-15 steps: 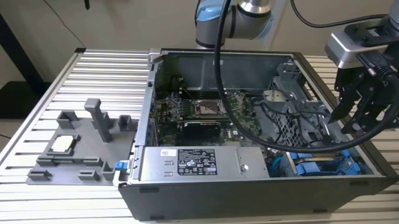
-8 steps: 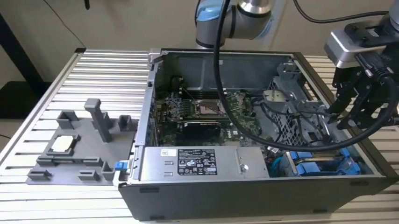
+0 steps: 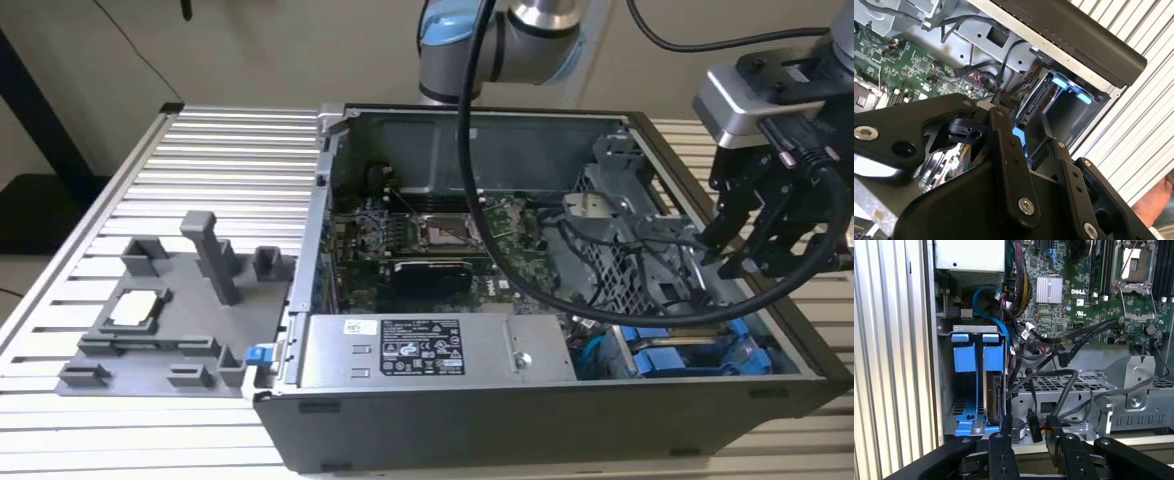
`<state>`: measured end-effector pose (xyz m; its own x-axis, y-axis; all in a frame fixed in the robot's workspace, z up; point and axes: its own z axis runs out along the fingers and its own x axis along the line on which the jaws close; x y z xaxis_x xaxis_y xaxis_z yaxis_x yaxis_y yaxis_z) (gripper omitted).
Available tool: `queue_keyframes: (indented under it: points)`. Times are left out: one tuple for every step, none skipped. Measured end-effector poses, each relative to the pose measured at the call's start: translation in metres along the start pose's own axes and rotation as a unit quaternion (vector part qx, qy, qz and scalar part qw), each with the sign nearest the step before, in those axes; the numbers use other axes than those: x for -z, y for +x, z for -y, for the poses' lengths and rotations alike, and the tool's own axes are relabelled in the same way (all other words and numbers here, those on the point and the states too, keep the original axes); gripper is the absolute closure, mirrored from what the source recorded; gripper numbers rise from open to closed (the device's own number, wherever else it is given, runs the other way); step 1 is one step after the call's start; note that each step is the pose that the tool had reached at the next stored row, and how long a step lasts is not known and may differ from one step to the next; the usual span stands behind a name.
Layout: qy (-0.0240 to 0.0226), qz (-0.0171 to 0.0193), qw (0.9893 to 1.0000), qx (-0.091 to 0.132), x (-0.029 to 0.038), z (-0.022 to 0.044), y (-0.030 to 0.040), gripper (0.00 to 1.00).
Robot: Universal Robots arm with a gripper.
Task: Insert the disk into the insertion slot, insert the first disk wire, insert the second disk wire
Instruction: 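Insert the first disk wire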
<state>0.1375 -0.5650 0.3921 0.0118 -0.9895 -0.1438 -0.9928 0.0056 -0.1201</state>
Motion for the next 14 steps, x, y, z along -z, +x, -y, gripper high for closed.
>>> queue_keyframes:
  points:
    - [-0.0001, 0.0, 1.0, 0.0, 0.0, 0.0, 0.0, 0.6]
    - [-0.0002, 0.0, 1.0, 0.0, 0.0, 0.0, 0.0, 0.62]
    - [-0.0003, 0.0, 1.0, 0.0, 0.0, 0.0, 0.0, 0.68]
    - [-0.0004, 0.0, 1.0, 0.0, 0.0, 0.0, 0.0, 0.68]
    - [-0.0005, 0.0, 1.0, 0.0, 0.0, 0.0, 0.0, 0.75]
    - [-0.0006, 0.0, 1.0, 0.0, 0.0, 0.0, 0.0, 0.75]
    - [-0.0007, 0.0, 1.0, 0.0, 0.0, 0.0, 0.0, 0.8]
    - [-0.0008, 0.0, 1.0, 0.0, 0.0, 0.0, 0.0, 0.81]
    - [-0.0009, 0.0, 1.0, 0.0, 0.0, 0.0, 0.0, 0.81]
    - [-0.0009, 0.0, 1.0, 0.0, 0.0, 0.0, 0.0, 0.81]
    - [-0.0011, 0.0, 1.0, 0.0, 0.0, 0.0, 0.0, 0.81]
    - [-0.0012, 0.0, 1.0, 0.0, 0.0, 0.0, 0.0, 0.81]
    - [-0.0012, 0.0, 1.0, 0.0, 0.0, 0.0, 0.0, 0.81]
    - [-0.0013, 0.0, 1.0, 0.0, 0.0, 0.0, 0.0, 0.81]
